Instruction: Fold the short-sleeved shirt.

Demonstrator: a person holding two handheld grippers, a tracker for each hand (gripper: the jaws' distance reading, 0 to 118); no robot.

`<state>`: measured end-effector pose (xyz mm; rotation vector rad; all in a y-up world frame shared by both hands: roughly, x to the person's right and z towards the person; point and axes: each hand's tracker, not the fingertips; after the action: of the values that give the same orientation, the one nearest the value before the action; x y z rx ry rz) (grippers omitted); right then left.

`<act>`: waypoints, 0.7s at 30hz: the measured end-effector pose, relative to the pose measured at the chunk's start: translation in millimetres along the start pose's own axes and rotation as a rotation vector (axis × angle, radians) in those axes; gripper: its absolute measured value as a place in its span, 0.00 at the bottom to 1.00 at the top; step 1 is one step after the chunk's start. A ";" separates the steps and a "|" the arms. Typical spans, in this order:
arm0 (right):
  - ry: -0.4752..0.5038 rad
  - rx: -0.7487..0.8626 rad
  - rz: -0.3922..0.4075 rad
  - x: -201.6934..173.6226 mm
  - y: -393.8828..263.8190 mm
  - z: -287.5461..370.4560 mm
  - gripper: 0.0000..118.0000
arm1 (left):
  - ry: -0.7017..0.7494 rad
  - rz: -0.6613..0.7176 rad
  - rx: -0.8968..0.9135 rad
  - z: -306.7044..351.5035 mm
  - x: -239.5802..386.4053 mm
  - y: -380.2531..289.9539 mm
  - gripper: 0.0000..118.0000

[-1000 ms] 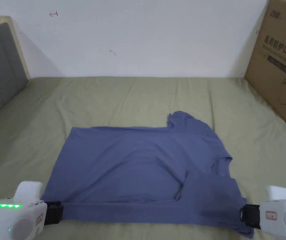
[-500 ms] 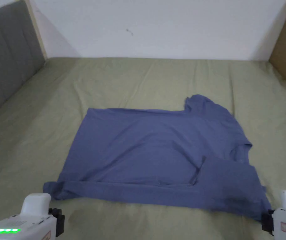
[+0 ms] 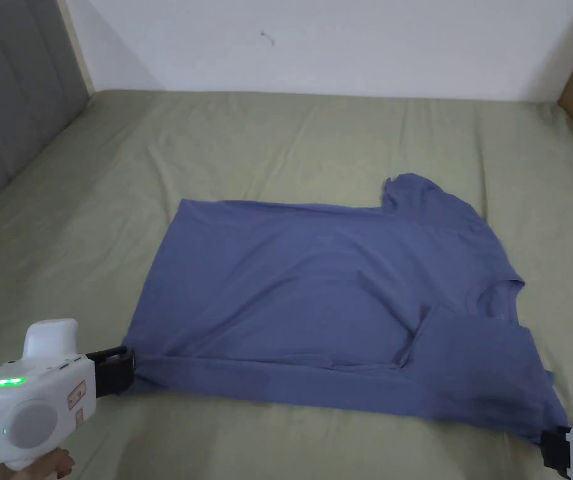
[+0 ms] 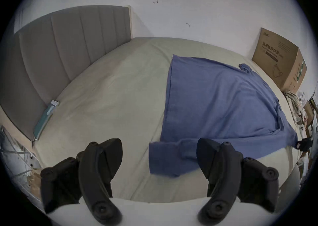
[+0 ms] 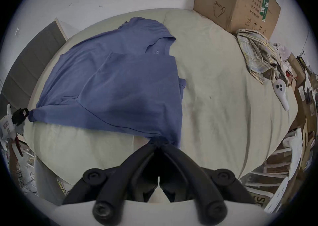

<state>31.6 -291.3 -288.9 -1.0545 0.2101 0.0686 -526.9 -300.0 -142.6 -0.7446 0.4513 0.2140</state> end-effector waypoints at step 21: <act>0.055 0.041 -0.024 11.8 30.7 2.0 0.47 | 0.005 -0.084 -0.061 4.9 23.6 1.8 0.03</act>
<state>38.6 -274.9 -316.6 -1.0183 0.2481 0.0139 -505.1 -294.6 -151.6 -0.8228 0.4182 0.1477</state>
